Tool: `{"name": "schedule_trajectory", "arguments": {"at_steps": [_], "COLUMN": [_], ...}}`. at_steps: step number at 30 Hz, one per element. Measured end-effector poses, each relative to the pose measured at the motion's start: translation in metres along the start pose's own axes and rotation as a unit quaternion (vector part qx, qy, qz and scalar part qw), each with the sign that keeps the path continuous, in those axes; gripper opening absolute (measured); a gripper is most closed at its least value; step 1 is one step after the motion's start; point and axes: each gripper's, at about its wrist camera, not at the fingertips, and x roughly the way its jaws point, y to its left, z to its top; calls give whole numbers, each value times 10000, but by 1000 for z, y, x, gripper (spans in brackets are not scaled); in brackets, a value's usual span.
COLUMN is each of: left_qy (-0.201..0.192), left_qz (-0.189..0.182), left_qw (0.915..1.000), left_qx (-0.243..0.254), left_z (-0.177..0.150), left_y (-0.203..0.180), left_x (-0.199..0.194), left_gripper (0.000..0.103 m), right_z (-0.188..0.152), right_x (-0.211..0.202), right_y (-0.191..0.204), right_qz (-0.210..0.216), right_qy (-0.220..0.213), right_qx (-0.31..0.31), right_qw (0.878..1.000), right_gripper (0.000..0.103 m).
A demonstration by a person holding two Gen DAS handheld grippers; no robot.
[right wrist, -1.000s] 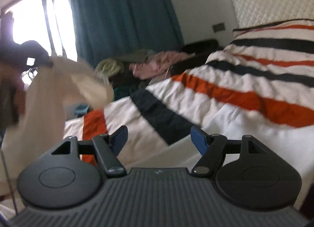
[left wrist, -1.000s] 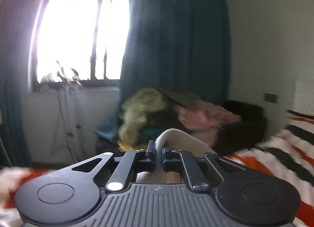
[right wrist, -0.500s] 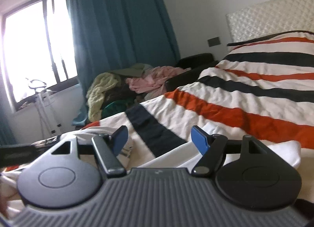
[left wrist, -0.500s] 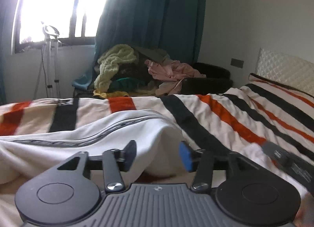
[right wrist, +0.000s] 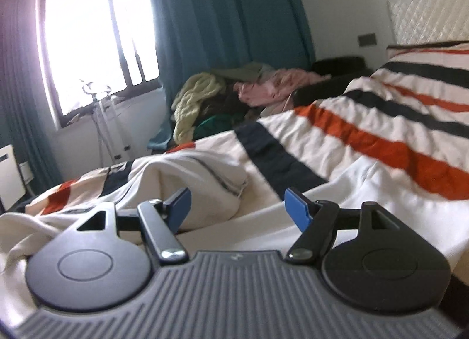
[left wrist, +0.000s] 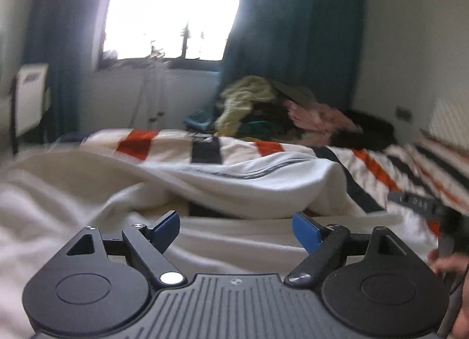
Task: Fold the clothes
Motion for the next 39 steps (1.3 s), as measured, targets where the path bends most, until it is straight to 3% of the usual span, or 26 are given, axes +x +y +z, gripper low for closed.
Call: {"name": "schedule_trajectory", "arguments": {"at_steps": [5, 16, 26, 31, 34, 39], "left_qy": [193, 488, 625, 711, 733, 786], "left_qz": [284, 342, 407, 422, 439, 450], "left_qw": [9987, 9972, 9965, 9954, 9952, 9945], "left_qx": [-384, -458, -377, -479, -484, -533], "left_z": [-7, -10, -15, -17, -18, -20], "left_y": [20, 13, 8, 11, 11, 11], "left_x": [3, 29, 43, 49, 54, 62], "left_gripper": [86, 86, 86, 86, 86, 86], "right_z": [-2, -5, 19, 17, 15, 14], "right_x": [15, 55, 89, 106, 114, 123], "right_y": [2, 11, 24, 37, 35, 35], "right_qz": [139, 448, 1148, 1035, 728, 734], "right_qy": [283, 918, 950, 881, 899, 782], "right_qx": [17, -137, -488, -1001, -885, -832], "right_qw": [9995, 9947, 9876, 9857, 9893, 9907], "right_gripper": [72, 72, 72, 71, 72, 69]}}
